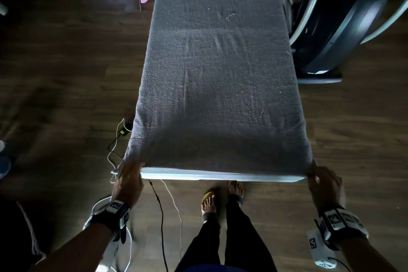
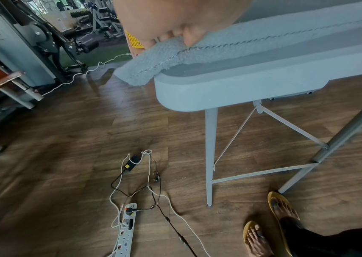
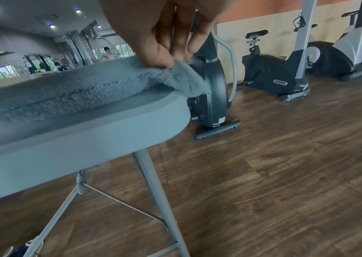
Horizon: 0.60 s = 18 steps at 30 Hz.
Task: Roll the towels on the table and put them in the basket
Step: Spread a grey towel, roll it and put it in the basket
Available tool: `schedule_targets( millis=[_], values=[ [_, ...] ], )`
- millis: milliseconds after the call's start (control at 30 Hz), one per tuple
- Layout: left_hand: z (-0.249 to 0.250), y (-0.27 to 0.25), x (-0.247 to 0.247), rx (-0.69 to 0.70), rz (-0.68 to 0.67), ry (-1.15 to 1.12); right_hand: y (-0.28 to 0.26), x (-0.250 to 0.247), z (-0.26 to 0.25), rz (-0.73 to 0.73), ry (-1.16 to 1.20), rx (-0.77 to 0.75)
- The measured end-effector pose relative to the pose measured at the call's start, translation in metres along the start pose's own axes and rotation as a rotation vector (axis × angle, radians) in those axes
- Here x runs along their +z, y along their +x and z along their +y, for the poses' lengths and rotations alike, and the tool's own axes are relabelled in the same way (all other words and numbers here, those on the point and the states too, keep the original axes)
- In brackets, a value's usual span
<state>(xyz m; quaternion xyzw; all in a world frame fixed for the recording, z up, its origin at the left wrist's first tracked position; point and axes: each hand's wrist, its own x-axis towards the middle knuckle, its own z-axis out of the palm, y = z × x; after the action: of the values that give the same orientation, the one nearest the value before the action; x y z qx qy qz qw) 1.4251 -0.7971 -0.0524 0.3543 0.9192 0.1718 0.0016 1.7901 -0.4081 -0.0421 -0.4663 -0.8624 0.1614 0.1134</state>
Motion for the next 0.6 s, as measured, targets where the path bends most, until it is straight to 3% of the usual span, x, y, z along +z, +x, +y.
schedule_targets(
  millis=[233,367,600],
  values=[
    [-0.01,-0.002,0.001,-0.066,-0.05,0.052,-0.004,0.003,-0.001,-0.037,-0.051,-0.033],
    [-0.006,0.006,-0.002,0.021,-0.023,0.097,0.005,0.003,-0.002,-0.045,-0.054,0.009],
    [0.0,0.042,-0.005,-0.07,-0.182,0.138,0.032,0.01,0.0,-0.251,-0.13,0.135]
  ],
)
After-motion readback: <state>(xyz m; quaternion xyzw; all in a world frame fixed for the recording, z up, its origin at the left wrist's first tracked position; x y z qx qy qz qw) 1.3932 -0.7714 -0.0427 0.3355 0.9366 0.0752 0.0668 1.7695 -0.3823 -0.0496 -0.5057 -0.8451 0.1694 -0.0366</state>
